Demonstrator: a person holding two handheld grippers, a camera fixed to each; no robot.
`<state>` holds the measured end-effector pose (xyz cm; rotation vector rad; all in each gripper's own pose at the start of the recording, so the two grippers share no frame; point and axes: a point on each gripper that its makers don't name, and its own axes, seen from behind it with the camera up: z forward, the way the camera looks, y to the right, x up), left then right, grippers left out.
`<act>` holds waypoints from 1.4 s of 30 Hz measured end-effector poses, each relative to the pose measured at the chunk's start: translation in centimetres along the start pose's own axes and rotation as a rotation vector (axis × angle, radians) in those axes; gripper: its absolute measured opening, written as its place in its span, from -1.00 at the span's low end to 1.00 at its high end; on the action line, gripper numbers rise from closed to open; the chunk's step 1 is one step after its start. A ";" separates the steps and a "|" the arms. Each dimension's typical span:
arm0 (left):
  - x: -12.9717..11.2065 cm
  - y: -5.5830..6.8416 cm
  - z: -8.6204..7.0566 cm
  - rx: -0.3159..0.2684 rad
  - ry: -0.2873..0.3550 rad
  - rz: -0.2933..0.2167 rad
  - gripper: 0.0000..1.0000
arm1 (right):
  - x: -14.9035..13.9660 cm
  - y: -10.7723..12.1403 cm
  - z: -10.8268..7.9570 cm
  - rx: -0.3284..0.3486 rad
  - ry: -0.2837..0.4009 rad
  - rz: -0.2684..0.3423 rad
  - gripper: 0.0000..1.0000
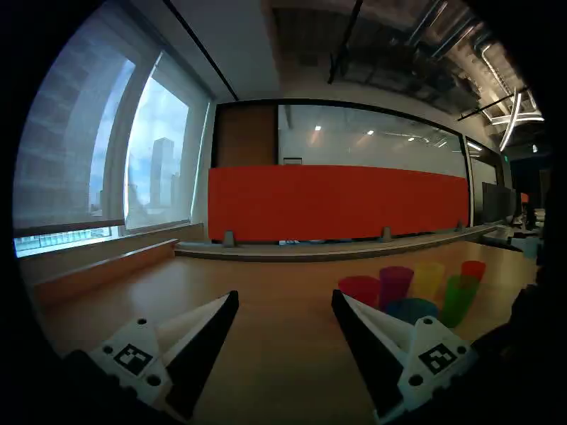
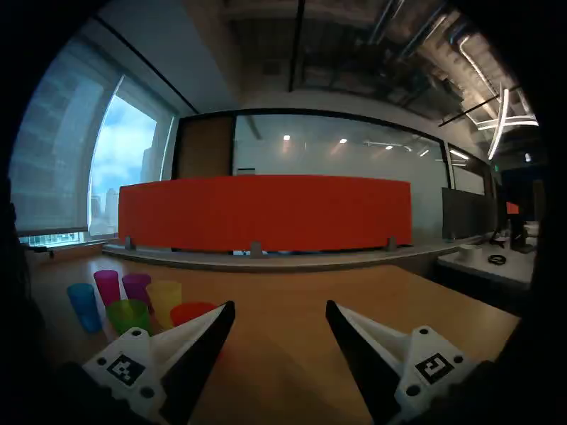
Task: Pour water
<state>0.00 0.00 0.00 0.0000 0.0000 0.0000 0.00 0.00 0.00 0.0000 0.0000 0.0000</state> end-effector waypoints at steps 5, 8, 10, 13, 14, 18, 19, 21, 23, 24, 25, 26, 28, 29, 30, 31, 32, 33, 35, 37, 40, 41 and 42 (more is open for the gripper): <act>0.0 0.0 0.1 0.000 0.000 -0.001 0.96 | -0.1 0.0 0.0 0.000 0.000 0.000 0.98; 0.0 0.0 0.1 0.000 0.000 0.000 0.95 | -0.1 0.0 0.0 0.000 0.000 0.000 0.98; 0.0 0.0 0.0 0.000 0.000 0.000 0.95 | -0.1 0.0 0.0 0.000 0.000 -0.001 0.98; 0.0 0.0 0.0 0.000 0.000 0.000 0.95 | -0.1 0.0 0.0 0.000 0.000 -0.001 0.98; 0.0 0.0 0.0 0.000 0.000 0.000 0.95 | -0.1 0.0 0.0 0.000 0.000 -0.001 0.98; 0.0 0.0 0.1 0.000 0.000 0.001 0.95 | -0.1 0.0 0.0 0.000 -0.001 -0.001 0.98; 0.0 0.0 0.1 0.000 0.000 0.000 0.95 | -0.1 -0.1 0.0 0.000 -0.001 -0.001 0.99; 0.0 0.0 0.1 -0.001 0.000 0.000 0.95 | -0.1 -0.1 0.0 0.000 0.000 -0.001 0.99; 0.0 0.1 0.0 -0.004 -0.001 0.000 0.95 | -0.1 -0.1 0.0 0.001 0.000 -0.001 0.98; 0.0 0.1 0.0 -0.006 -0.001 0.000 0.95 | -0.1 -0.1 0.0 0.001 0.000 -0.001 0.98; 0.0 0.2 0.0 -0.008 -0.001 0.001 0.95 | 0.0 -0.1 0.0 0.000 0.000 -0.001 0.98; 0.1 0.2 0.0 -0.009 -0.001 0.001 0.95 | 0.0 -0.1 0.0 0.000 0.000 -0.001 0.98; 0.1 0.2 0.0 -0.012 0.000 0.002 0.95 | 0.0 -0.1 0.0 -0.001 -0.001 -0.001 0.98; 0.1 0.3 0.1 -0.013 0.001 0.002 0.96 | 0.0 0.0 0.0 -0.003 -0.002 -0.001 0.98; 0.1 0.3 0.1 -0.015 0.002 0.002 0.96 | 0.0 0.0 -0.1 -0.004 -0.003 -0.002 0.98; 0.1 0.2 0.1 -0.013 0.000 0.006 0.96 | 0.0 0.0 -0.1 -0.007 -0.010 0.000 0.98; 0.1 0.2 0.1 -0.011 -0.002 0.011 0.96 | -0.1 0.0 -0.1 -0.010 -0.017 0.002 0.98; 0.2 0.2 0.2 -0.009 -0.005 0.016 0.95 | -0.1 0.0 -0.1 -0.013 -0.025 0.004 0.98; 0.7 0.2 0.2 -0.006 -0.011 0.029 0.95 | 0.4 -0.1 -0.1 -0.006 -0.042 0.017 0.98; 1.5 0.2 0.3 -0.004 -0.016 0.035 0.96 | 1.0 -0.2 0.0 0.000 -0.059 0.034 0.98; 3.2 0.3 0.5 -0.005 -0.024 0.031 0.96 | 2.4 -0.2 0.5 0.010 -0.084 0.062 0.98; 3.8 0.3 0.6 -0.007 -0.030 0.028 0.96 | 2.9 -0.2 0.6 0.015 -0.093 0.069 0.98; 4.5 0.3 0.7 -0.009 -0.035 0.026 0.96 | 3.4 -0.2 0.8 0.020 -0.102 0.077 0.98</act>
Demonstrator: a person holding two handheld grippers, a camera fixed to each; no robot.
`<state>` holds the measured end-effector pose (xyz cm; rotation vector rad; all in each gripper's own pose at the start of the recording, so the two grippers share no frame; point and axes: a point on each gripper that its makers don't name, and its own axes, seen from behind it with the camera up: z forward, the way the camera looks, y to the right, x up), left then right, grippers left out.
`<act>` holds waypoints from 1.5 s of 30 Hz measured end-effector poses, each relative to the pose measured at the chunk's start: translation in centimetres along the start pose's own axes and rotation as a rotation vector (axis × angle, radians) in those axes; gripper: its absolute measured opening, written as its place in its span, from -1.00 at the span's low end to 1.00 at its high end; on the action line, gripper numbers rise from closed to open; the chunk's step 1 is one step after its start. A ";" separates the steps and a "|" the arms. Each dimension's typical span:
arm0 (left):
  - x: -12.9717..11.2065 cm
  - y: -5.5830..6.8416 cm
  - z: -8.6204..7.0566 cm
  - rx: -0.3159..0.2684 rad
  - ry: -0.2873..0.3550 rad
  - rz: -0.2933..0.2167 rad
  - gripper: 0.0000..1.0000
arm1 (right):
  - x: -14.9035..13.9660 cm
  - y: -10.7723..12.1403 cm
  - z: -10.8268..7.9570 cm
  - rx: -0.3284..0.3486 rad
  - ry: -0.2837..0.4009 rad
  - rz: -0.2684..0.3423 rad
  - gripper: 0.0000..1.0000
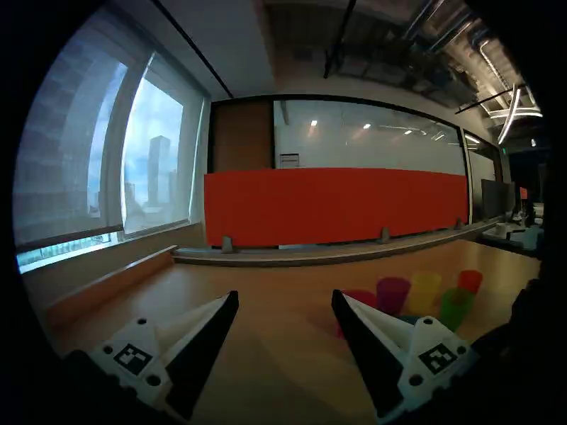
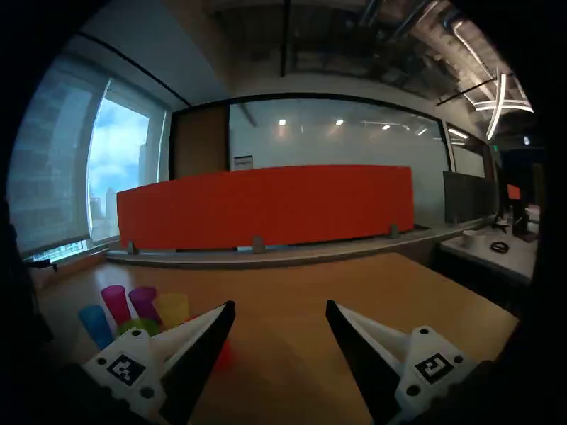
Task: Pour water
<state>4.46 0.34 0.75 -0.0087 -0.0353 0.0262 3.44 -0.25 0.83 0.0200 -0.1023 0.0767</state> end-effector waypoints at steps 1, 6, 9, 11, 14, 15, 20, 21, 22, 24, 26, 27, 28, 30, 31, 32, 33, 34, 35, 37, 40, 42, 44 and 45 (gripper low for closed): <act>0.8 -0.1 0.1 0.001 0.002 0.000 0.96 | 0.6 -0.1 0.1 0.008 -0.005 0.003 0.98; 5.3 -0.4 0.7 0.005 0.028 -0.007 0.96 | 4.3 -0.7 0.5 0.044 -0.016 0.005 0.98; 7.6 -0.4 1.1 -0.003 0.031 -0.018 0.96 | 6.8 -1.0 0.6 0.054 -0.004 -0.020 0.98; 8.9 -0.3 1.4 -0.009 0.026 -0.027 0.96 | 8.3 -1.2 0.7 0.056 0.002 -0.047 0.98; 10.9 -0.4 1.8 -0.014 0.020 -0.038 0.96 | 10.6 -1.6 0.9 0.059 0.015 -0.090 0.98; 11.6 -0.4 2.0 -0.015 0.019 -0.042 0.96 | 11.4 -1.8 1.0 0.060 0.020 -0.105 0.98; 14.8 -0.3 2.7 -0.031 0.026 -0.046 0.96 | 14.4 -2.6 1.1 0.074 0.033 -0.142 0.98; 15.5 -0.3 2.8 -0.038 0.029 -0.046 0.96 | 14.9 -2.8 1.1 0.077 0.032 -0.147 0.98; 15.9 -0.2 2.9 -0.044 0.027 -0.042 0.96 | 15.3 -2.9 1.1 0.079 0.029 -0.146 0.98; 16.8 0.0 3.0 -0.058 0.022 -0.035 0.96 | 16.1 -3.2 1.2 0.083 0.024 -0.144 0.98; 17.2 0.3 3.1 -0.070 0.017 -0.031 0.96 | 16.4 -3.5 1.1 0.096 0.022 -0.140 0.98; 17.4 0.5 3.1 -0.076 0.014 -0.029 0.96 | 16.6 -3.7 1.1 0.104 0.021 -0.138 0.98; 17.4 0.6 3.1 -0.080 0.011 -0.029 0.96 | 16.6 -3.8 1.1 0.109 0.021 -0.136 0.98; 17.4 0.7 3.2 -0.090 0.005 -0.029 0.95 | 16.6 -4.0 1.0 0.119 0.020 -0.133 0.98; 17.2 0.7 3.2 -0.092 0.001 -0.027 0.95 | 16.6 -4.1 0.9 0.124 0.017 -0.133 0.98; 17.1 0.7 3.2 -0.095 -0.004 -0.025 0.95 | 16.6 -4.2 0.9 0.128 0.015 -0.133 0.98; 16.9 0.7 3.3 -0.097 -0.008 -0.023 0.95 | 16.5 -4.3 0.9 0.134 0.013 -0.133 0.98; 16.8 0.7 3.3 -0.101 -0.011 -0.019 0.95 | 16.5 -4.4 0.8 0.143 0.010 -0.134 0.98; 16.6 0.7 3.3 -0.105 -0.014 -0.015 0.95 | 16.5 -4.5 0.8 0.151 0.008 -0.135 0.98; 16.5 0.9 3.2 -0.119 -0.016 -0.006 0.96 | 16.6 -4.9 0.7 0.176 0.005 -0.137 0.98; 16.4 1.4 3.0 -0.156 -0.013 0.003 0.96 | 16.6 -5.7 0.5 0.228 0.005 -0.137 0.98; 16.4 2.0 2.8 -0.190 -0.012 0.004 0.96 | 16.6 -6.3 0.3 0.270 0.003 -0.134 0.98; 16.4 2.7 2.5 -0.230 -0.014 -0.003 0.96 | 16.5 -7.0 0.2 0.313 -0.004 -0.130 0.98; 16.3 3.1 2.3 -0.254 -0.015 -0.007 0.96 | 16.4 -7.3 0.2 0.337 -0.008 -0.128 0.98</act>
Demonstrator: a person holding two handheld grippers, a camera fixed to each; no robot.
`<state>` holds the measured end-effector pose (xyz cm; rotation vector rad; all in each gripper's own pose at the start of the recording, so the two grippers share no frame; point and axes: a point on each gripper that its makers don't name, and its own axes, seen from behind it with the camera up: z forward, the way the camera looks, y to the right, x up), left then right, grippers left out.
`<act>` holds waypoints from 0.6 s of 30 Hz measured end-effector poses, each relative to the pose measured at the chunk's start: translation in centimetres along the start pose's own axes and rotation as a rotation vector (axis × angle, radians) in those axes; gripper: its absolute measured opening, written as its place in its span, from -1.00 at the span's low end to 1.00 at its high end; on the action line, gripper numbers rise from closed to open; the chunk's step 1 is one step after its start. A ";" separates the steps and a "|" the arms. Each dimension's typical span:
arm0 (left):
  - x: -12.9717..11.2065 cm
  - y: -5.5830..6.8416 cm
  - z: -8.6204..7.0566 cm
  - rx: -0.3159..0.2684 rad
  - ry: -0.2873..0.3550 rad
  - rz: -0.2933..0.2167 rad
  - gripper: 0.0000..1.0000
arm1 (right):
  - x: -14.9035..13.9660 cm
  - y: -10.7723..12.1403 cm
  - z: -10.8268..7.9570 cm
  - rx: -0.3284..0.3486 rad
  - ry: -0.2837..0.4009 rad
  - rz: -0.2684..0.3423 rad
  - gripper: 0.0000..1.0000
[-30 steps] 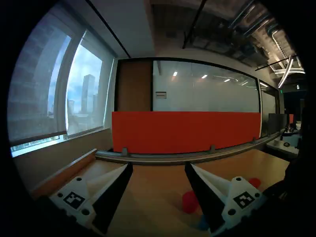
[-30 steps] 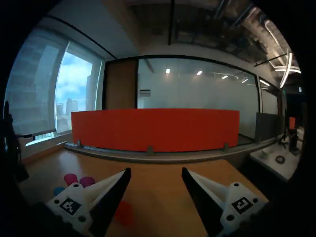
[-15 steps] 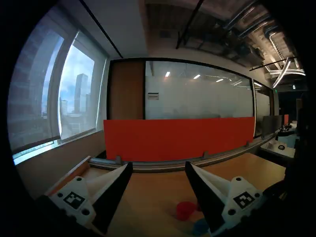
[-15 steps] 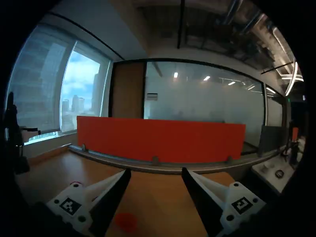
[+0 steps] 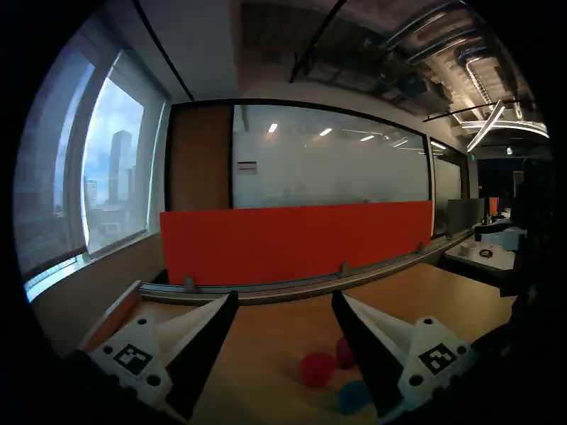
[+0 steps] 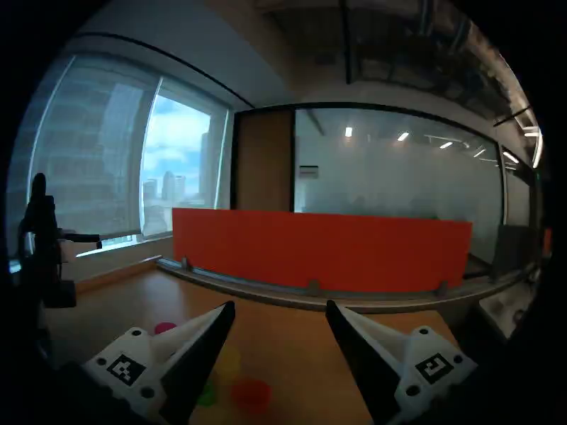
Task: Pour water
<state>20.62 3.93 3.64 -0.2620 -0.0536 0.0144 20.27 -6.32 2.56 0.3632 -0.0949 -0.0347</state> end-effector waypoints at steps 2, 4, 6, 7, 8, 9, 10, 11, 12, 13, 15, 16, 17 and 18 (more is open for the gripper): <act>-0.1 0.9 0.0 -0.048 -0.004 -0.015 0.96 | 0.1 -0.8 0.1 0.047 0.002 -0.005 0.98; -0.2 2.0 -0.1 -0.099 -0.009 -0.031 0.96 | 0.2 -1.7 0.2 0.097 0.007 -0.015 0.98; -0.4 3.0 -0.2 -0.151 -0.014 -0.047 0.95 | 0.3 -2.7 0.1 0.148 0.015 -0.030 0.98; -0.4 3.3 -0.2 -0.170 -0.017 -0.049 0.95 | 0.3 -3.2 0.1 0.170 0.016 -0.030 0.98; -0.5 3.7 -0.2 -0.188 -0.020 -0.050 0.95 | 0.3 -3.6 0.0 0.192 0.018 -0.030 0.98; -0.5 4.0 -0.2 -0.208 -0.022 -0.052 0.95 | 0.3 -4.1 0.0 0.217 0.019 -0.030 0.98; -0.6 4.2 -0.2 -0.218 -0.024 -0.050 0.95 | 0.3 -4.4 0.0 0.235 0.018 -0.023 0.98; -0.6 4.4 -0.2 -0.229 -0.025 -0.048 0.95 | 0.3 -4.6 -0.1 0.253 0.017 -0.016 0.98; -0.6 4.6 -0.1 -0.240 -0.026 -0.046 0.96 | 0.3 -5.0 -0.1 0.272 0.015 -0.008 0.98; -0.7 4.6 -0.1 -0.244 -0.026 -0.043 0.96 | 0.3 -5.0 -0.1 0.281 0.015 -0.002 0.98; -0.8 4.8 0.0 -0.254 -0.026 -0.037 0.96 | 0.2 -5.2 0.0 0.298 0.015 0.010 0.98; -1.0 4.8 0.0 -0.258 -0.032 -0.034 0.96 | 0.1 -5.3 0.0 0.304 0.010 0.010 0.98; -1.2 4.9 -0.1 -0.262 -0.039 -0.030 0.96 | 0.0 -5.3 0.1 0.310 0.004 0.011 0.98; -1.4 5.0 -0.1 -0.266 -0.046 -0.027 0.96 | -0.2 -5.4 0.1 0.316 -0.003 0.012 0.98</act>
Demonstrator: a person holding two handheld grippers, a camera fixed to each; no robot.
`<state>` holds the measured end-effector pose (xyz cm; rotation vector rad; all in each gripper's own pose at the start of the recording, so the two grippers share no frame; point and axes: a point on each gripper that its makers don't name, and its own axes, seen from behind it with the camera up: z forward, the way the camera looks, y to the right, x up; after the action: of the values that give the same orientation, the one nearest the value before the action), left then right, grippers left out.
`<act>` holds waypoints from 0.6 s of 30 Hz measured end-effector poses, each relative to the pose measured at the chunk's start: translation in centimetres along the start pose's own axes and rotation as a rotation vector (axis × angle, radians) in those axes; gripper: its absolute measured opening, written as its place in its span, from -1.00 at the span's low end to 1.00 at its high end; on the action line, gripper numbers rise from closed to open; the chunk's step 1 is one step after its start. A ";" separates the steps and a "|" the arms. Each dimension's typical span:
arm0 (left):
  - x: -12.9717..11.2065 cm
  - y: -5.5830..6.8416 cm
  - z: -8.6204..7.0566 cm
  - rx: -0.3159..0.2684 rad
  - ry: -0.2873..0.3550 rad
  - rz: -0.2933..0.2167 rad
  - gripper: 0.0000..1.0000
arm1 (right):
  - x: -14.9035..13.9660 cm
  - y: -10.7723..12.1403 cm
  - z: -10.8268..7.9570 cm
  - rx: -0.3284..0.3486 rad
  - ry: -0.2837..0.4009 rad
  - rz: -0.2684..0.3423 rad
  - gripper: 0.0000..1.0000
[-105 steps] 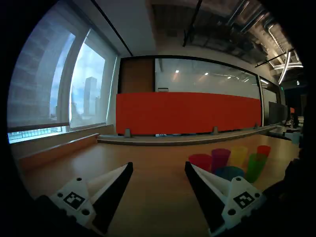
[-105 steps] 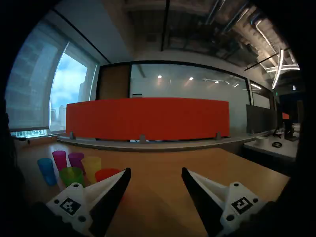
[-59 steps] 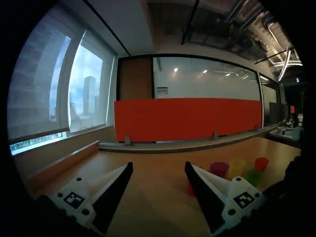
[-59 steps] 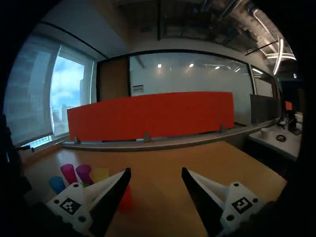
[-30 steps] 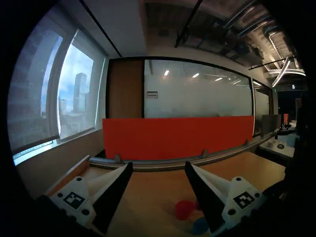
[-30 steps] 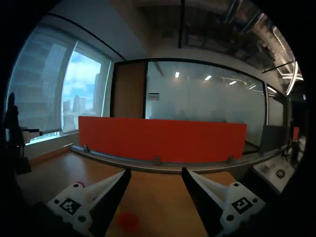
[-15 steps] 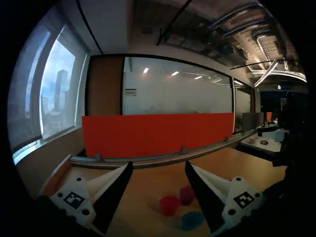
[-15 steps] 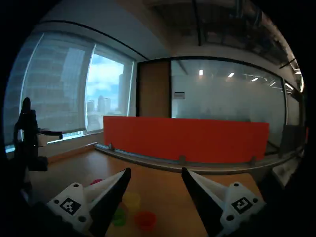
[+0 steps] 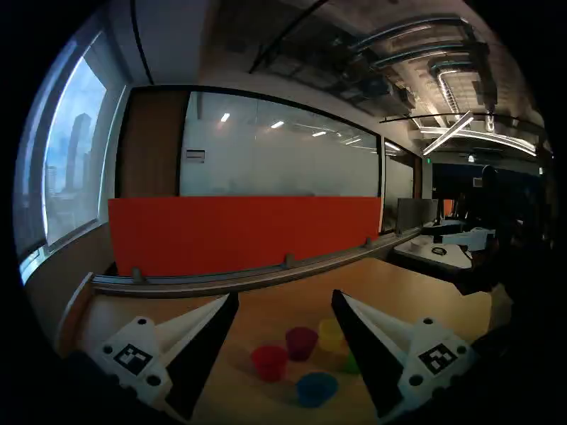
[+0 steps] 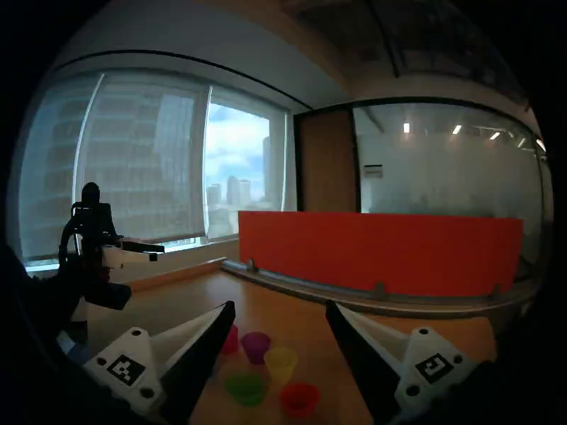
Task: Pour water
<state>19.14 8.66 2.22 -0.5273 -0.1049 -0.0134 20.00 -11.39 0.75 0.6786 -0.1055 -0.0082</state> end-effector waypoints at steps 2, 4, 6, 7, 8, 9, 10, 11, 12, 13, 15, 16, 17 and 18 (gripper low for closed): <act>-0.3 0.0 0.0 -0.007 -0.016 0.011 0.96 | -0.3 -0.1 0.1 0.011 -0.019 -0.004 0.98; -0.7 0.0 -0.1 -0.013 -0.031 0.024 0.96 | -0.7 -0.3 0.1 0.025 -0.039 -0.009 0.98; -1.1 0.0 -0.1 -0.018 -0.046 0.037 0.96 | -1.0 -0.5 0.2 0.040 -0.060 -0.014 0.98; -1.4 0.2 -0.1 -0.024 -0.054 0.041 0.96 | -1.2 -0.7 0.2 0.049 -0.072 -0.017 0.98; -1.6 0.4 -0.1 -0.031 -0.061 0.045 0.96 | -1.4 -0.8 0.2 0.058 -0.083 -0.021 0.98; -1.9 0.6 -0.2 -0.039 -0.070 0.050 0.96 | -1.6 -1.0 0.3 0.068 -0.097 -0.025 0.98; -2.0 0.8 -0.1 -0.050 -0.076 0.053 0.96 | -1.8 -1.1 0.3 0.077 -0.108 -0.032 0.98; -2.2 1.0 -0.1 -0.060 -0.083 0.056 0.96 | -1.9 -1.3 0.3 0.085 -0.120 -0.039 0.98; -2.4 1.3 -0.1 -0.072 -0.089 0.059 0.96 | -2.1 -1.5 0.3 0.095 -0.133 -0.048 0.98; -2.5 1.5 -0.1 -0.080 -0.093 0.061 0.96 | -2.3 -1.6 0.2 0.100 -0.142 -0.055 0.98; -2.7 2.0 0.0 -0.099 -0.102 0.063 0.96 | -2.6 -1.9 0.2 0.111 -0.161 -0.070 0.98; -2.8 2.1 0.1 -0.105 -0.106 0.065 0.96 | -2.7 -2.0 0.2 0.115 -0.167 -0.076 0.98; -3.0 2.3 0.1 -0.112 -0.110 0.066 0.96 | -2.9 -2.1 0.2 0.119 -0.174 -0.083 0.98; -3.1 2.4 0.2 -0.119 -0.115 0.067 0.96 | -3.0 -2.2 0.2 0.124 -0.181 -0.090 0.98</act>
<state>16.13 10.78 0.84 -0.6500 -0.1997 0.0765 17.03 -13.12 -0.75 0.8056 -0.2510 -0.1504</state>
